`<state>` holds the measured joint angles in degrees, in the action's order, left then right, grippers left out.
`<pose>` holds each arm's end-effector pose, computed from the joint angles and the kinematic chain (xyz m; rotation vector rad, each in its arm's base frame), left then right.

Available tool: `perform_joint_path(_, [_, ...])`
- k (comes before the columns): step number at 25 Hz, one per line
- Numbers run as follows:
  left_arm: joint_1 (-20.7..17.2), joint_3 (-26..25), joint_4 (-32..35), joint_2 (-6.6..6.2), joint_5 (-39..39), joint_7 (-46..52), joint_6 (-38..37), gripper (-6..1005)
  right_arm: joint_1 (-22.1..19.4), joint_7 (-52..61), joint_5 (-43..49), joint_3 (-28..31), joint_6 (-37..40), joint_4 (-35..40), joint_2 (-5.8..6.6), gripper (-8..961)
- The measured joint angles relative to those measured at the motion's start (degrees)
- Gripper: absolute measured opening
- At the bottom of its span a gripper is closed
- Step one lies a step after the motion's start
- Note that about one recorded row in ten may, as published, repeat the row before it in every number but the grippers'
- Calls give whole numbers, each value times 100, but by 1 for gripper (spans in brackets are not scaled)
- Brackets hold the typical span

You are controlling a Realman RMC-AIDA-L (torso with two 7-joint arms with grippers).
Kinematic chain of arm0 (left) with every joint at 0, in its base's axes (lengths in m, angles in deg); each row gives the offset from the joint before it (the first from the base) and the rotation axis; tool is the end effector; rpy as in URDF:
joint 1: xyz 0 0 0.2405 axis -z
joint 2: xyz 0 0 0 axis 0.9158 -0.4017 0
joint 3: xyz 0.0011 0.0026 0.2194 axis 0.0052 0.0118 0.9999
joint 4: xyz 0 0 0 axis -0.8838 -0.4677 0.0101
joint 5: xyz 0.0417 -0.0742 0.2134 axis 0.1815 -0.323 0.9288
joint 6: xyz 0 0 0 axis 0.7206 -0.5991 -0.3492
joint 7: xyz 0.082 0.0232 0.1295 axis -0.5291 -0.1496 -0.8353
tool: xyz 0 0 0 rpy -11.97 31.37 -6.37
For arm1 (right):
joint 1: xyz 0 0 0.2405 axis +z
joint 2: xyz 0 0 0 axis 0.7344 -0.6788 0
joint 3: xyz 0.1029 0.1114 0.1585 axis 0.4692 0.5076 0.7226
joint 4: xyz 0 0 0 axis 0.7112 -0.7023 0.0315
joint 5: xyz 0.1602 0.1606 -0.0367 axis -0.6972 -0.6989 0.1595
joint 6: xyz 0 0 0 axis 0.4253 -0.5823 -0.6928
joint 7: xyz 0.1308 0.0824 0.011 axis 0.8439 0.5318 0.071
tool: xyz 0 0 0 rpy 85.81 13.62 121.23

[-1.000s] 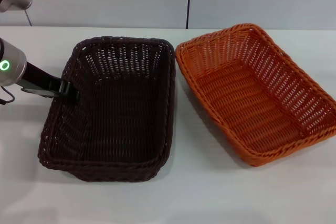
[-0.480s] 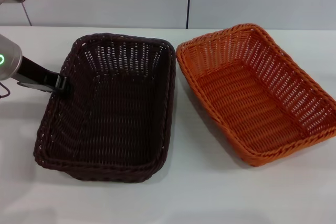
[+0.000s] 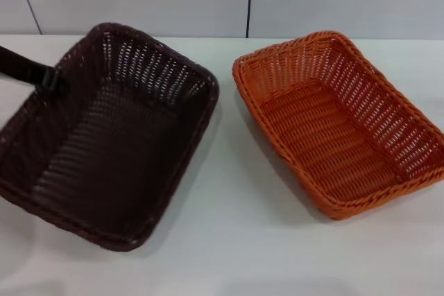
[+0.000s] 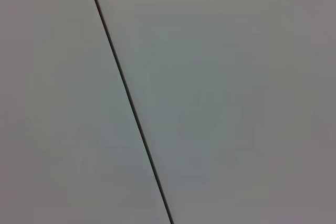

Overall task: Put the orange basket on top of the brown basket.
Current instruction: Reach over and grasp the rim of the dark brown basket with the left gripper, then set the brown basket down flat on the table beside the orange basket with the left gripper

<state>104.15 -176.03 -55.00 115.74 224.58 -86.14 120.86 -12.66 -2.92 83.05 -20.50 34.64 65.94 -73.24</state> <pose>-0.1896 0.4044 0.1235 -2.1333 -1.1890 0.1969 0.3500 0.3986 0.1074 -1.1402 0.7994 0.8232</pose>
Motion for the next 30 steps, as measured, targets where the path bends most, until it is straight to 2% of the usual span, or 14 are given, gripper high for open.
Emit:
perform_joint_path(5, [6, -420, -509, -4, -3, -530, 387, 195, -21, 0, 0, 0, -1, 8, -1, 664])
perform_joint_path(8, [11, -494, -631, -8, -4, -654, 484, 194, -33, 0, 0, 28, 0, 16, -3, 664])
perform_joint_path(13, [78, -649, -871, -106, -132, -1177, 966, 195, -35, 0, -3, 72, 0, 6, 11, 664])
perform_joint_path(16, [178, -646, -834, -218, -557, -1548, 1387, 200, -35, 0, -5, 72, 0, 12, 13, 665])
perform_joint_path(18, [279, -624, -640, -279, -810, -1760, 1623, 203, -34, 0, -7, 72, 1, 21, 14, 665])
perform_joint_path(21, [505, -607, -138, -284, -1015, -1987, 1718, 208, -33, 0, -9, 71, 1, 27, 20, 665])
perform_joint_path(25, [872, -385, 801, -187, -985, -2111, 1318, 215, -32, 0, -10, 70, -2, 29, 20, 665])
perform_joint_path(26, [872, -385, 801, -187, -985, -2111, 1318, 217, -31, 0, -10, 70, -2, 27, 20, 665])
perform_joint_path(29, [1315, -111, 1846, -80, -972, -2144, 704, 222, -34, 0, -9, 70, -4, 13, 19, 665])
perform_joint_path(30, [1315, -111, 1846, -80, -972, -2144, 704, 223, -41, 0, -10, 70, -5, 9, 19, 665])
